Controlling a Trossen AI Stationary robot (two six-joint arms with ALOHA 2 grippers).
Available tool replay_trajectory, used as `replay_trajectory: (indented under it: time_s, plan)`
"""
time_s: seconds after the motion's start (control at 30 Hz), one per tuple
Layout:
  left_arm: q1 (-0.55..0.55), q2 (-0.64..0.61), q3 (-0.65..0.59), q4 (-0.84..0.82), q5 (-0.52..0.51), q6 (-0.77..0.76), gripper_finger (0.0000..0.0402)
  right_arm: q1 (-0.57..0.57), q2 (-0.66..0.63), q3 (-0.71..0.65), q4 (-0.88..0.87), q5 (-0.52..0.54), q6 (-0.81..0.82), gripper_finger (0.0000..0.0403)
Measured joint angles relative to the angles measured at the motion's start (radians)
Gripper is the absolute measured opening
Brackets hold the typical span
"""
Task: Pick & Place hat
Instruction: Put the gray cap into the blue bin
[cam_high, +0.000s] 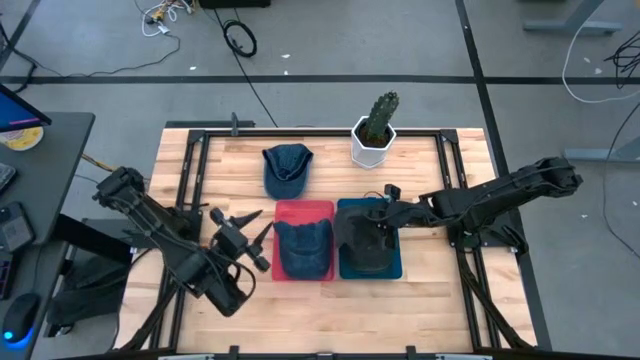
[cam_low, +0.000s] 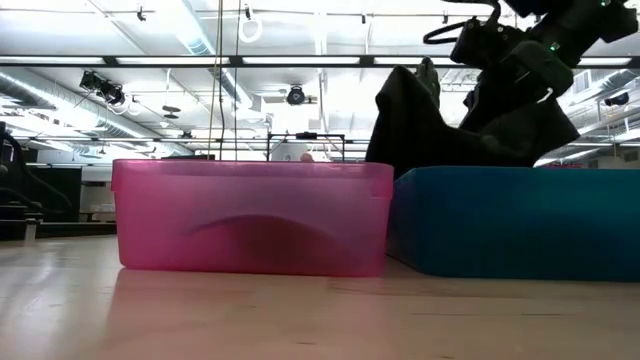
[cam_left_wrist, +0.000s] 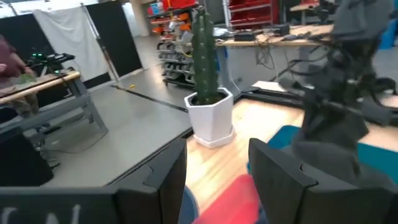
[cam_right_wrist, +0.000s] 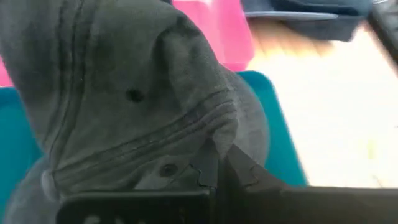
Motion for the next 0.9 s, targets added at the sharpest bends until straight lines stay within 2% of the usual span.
replay_trajectory:
  time_s: [0.1, 0.33, 0.47, 0.53, 0.63, 0.9]
  plan:
    - [-0.004, -0.01, -0.038, 0.003, 0.0, -0.016, 0.0177, 0.002, -0.014, 0.018, 0.004, 0.082, -0.006, 0.0]
    - [-0.005, -0.032, -0.06, -0.001, -0.01, -0.022, 0.0177, 0.04, -0.054, 0.058, -0.024, 0.103, -0.013, 0.0]
    - [-0.002, -0.032, -0.06, -0.003, -0.011, 0.003, 0.0177, 0.06, -0.069, 0.061, -0.088, 0.189, 0.039, 0.0]
    - [0.002, -0.032, -0.06, -0.003, -0.011, 0.007, 0.0177, 0.06, -0.067, 0.061, -0.127, 0.197, 0.077, 0.0]
    - [0.01, -0.033, -0.06, -0.003, -0.011, 0.008, 0.0177, 0.06, -0.052, 0.061, -0.137, 0.178, 0.114, 0.0]
    - [0.013, -0.054, -0.06, -0.002, -0.019, 0.014, 0.0177, 0.039, 0.046, 0.061, -0.139, 0.016, 0.176, 0.0]
